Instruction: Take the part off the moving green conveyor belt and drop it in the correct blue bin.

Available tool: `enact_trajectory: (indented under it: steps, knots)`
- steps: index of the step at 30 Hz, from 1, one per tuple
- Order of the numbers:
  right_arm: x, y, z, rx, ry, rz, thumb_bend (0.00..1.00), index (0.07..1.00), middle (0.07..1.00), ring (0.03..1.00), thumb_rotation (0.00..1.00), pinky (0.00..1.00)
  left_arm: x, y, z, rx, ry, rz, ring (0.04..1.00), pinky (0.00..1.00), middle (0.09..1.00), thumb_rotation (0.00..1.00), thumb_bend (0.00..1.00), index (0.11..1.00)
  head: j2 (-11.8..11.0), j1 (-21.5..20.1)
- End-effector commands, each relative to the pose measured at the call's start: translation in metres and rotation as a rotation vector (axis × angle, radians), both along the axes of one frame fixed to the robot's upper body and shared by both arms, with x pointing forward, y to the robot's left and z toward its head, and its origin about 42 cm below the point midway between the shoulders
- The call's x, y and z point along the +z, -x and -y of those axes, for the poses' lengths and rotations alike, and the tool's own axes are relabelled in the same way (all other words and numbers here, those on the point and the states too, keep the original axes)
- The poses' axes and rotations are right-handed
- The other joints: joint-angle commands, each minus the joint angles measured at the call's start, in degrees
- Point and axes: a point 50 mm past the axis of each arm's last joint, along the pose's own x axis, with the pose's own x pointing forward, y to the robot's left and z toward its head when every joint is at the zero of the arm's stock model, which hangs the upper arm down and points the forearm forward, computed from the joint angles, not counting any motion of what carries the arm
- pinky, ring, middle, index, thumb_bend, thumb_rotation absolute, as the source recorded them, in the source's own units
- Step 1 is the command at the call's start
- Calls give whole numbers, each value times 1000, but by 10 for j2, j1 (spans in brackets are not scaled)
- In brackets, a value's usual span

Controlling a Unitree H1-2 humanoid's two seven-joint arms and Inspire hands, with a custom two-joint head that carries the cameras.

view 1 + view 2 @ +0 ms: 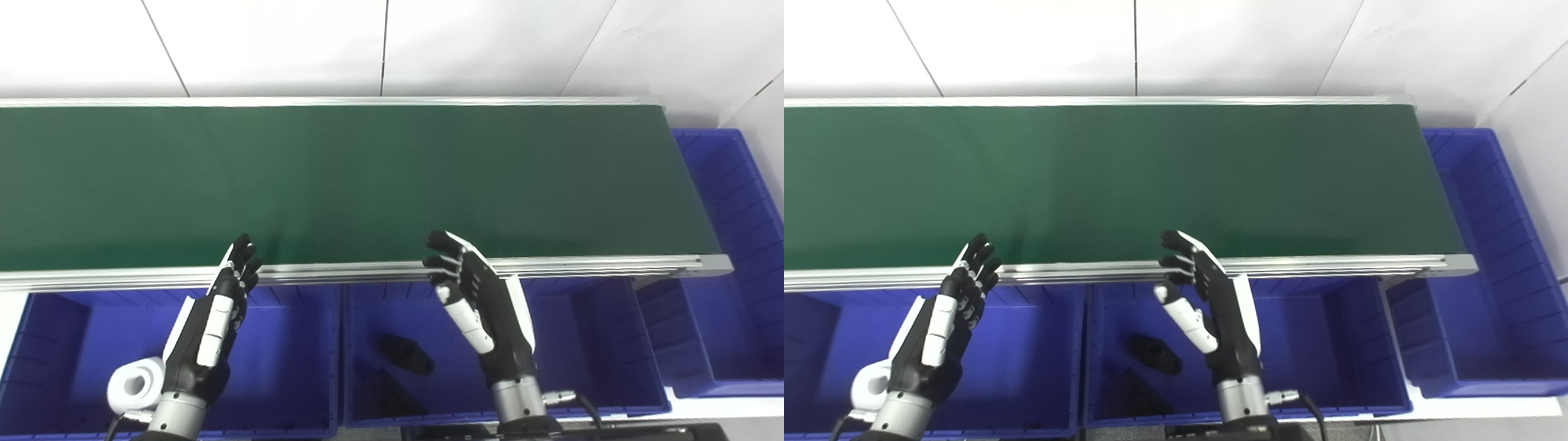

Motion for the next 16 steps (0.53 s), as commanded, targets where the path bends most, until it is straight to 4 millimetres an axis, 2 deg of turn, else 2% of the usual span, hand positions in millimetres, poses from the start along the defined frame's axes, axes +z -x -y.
enact_trajectory:
  steps: [1, 5, 12, 13, 16]
  knots:
    - [5, 0, -45, -11, -126, 25, 764, 812, 828, 749, 882, 696, 8, -1, 0, -6, -17, 61, 987, 1000, 1000, 952, 712, 1000, -5, 8]
    - [-1, 2, -44, -12, -127, 14, 755, 843, 881, 788, 893, 755, 6, 4, 1, -14, -28, 58, 992, 1000, 1000, 960, 692, 1000, -14, 27]
    - [-20, 11, -35, -16, -84, 19, 700, 913, 915, 839, 994, 806, -7, 16, 10, -31, -63, 79, 996, 1000, 1000, 967, 655, 1000, -55, 105]
    - [-24, 12, -34, -20, -89, 18, 701, 920, 918, 845, 998, 816, -10, 18, 11, -28, -66, 82, 996, 1000, 1000, 959, 656, 1000, -65, 124]
    - [-30, 15, -33, -21, -98, 30, 711, 937, 932, 874, 1000, 852, -16, 22, 15, -17, -76, 101, 992, 1000, 1000, 944, 653, 1000, -75, 143]
